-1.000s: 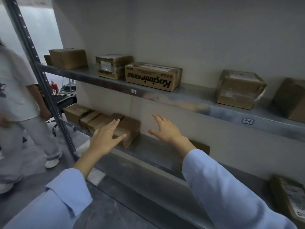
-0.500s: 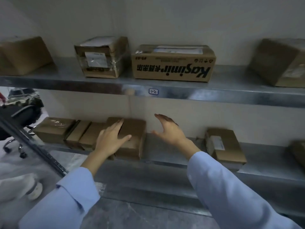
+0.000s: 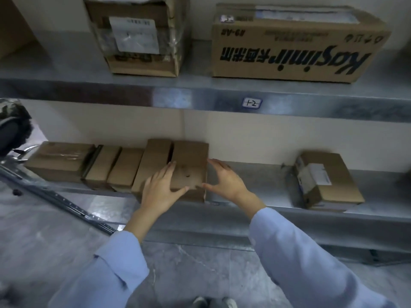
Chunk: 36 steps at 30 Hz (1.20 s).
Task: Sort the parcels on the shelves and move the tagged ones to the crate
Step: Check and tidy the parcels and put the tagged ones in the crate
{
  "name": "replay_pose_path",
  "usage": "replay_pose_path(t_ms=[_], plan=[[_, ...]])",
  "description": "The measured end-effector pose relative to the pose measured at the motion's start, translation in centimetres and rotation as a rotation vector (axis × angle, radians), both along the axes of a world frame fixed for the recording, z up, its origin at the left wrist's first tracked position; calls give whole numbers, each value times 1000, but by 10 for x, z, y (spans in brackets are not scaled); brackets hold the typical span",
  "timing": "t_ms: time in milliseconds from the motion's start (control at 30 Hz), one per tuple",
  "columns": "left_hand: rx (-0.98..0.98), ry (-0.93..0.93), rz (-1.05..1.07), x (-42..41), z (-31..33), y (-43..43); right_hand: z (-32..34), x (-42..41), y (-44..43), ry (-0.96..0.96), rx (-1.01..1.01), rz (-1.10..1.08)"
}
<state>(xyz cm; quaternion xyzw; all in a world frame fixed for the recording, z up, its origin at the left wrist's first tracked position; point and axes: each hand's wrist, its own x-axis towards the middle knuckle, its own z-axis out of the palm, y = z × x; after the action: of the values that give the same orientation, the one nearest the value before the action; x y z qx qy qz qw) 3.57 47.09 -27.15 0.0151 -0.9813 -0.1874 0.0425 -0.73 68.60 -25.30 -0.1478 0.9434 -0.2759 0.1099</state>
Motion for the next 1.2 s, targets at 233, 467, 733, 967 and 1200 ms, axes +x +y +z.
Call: replay_pose_path(t_ms=[233,467,733,967,1200], plan=[[-43,33,10,-1,-7,-5,-23,7,-13,-72,-31,2],[-34,86,3,0,-14,-6,-30,5,-13,-46,-45,-12],[-9,129,-28,2,-22,18,-31,11,6,-29,-96,-82],[102,130,-54,-1,-25,39,-30,13,33,-49,-71,-124],[381,-132,-6,-15,-24,37,-30,11,27,-73,-177,-137]])
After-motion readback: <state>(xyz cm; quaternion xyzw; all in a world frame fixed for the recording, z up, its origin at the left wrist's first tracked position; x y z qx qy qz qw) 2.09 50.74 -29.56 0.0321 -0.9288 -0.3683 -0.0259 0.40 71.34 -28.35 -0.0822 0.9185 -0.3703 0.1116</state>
